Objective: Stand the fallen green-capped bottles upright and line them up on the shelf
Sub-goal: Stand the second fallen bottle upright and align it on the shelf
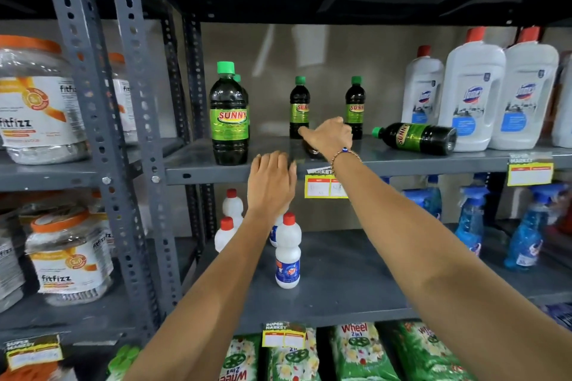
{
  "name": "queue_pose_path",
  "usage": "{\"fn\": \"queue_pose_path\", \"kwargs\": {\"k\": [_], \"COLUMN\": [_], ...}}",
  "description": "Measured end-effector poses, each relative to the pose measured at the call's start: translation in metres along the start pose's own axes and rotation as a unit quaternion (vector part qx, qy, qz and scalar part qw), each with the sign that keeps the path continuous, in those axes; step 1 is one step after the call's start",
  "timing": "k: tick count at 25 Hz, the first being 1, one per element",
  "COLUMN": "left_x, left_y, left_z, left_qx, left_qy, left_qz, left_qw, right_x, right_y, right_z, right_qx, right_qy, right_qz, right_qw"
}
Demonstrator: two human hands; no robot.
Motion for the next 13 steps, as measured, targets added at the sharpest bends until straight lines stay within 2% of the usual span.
{"fn": "queue_pose_path", "kwargs": {"k": [3,7,9,11,13], "left_x": [0.002,-0.002,-0.001,0.001,0.0], "left_y": [0.007,0.008,0.008,0.009,0.01], "left_z": [0.003,0.009,0.012,0.012,0.013], "left_qx": [0.008,-0.047,-0.071,-0.079,-0.076], "left_qy": [0.002,0.014,0.009,0.004,0.004], "left_qz": [-0.034,-0.044,-0.046,-0.044,-0.052], "left_qw": [0.999,0.998,0.996,0.996,0.996], "right_x": [-0.013,-0.031,-0.023,-0.009,0.001], "right_y": [-0.017,-0.035,-0.037,-0.032,-0.017], "right_z": [-0.008,-0.009,-0.011,-0.012,-0.017], "right_qx": [0.087,0.228,0.227,0.184,0.141], "right_qy": [-0.016,0.002,-0.019,-0.06,-0.08], "right_qz": [0.031,0.055,0.114,0.2,0.229], "right_qw": [0.996,0.972,0.967,0.96,0.96]}}
Point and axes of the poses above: each hand's wrist, its own z-axis away from the middle knuckle, its own y-axis out of the palm, x = y × z, the point moved 10 cm from there along -z, towards the middle knuckle, and after that the axes turned 9 degrees about y, right-handed, at the moved point
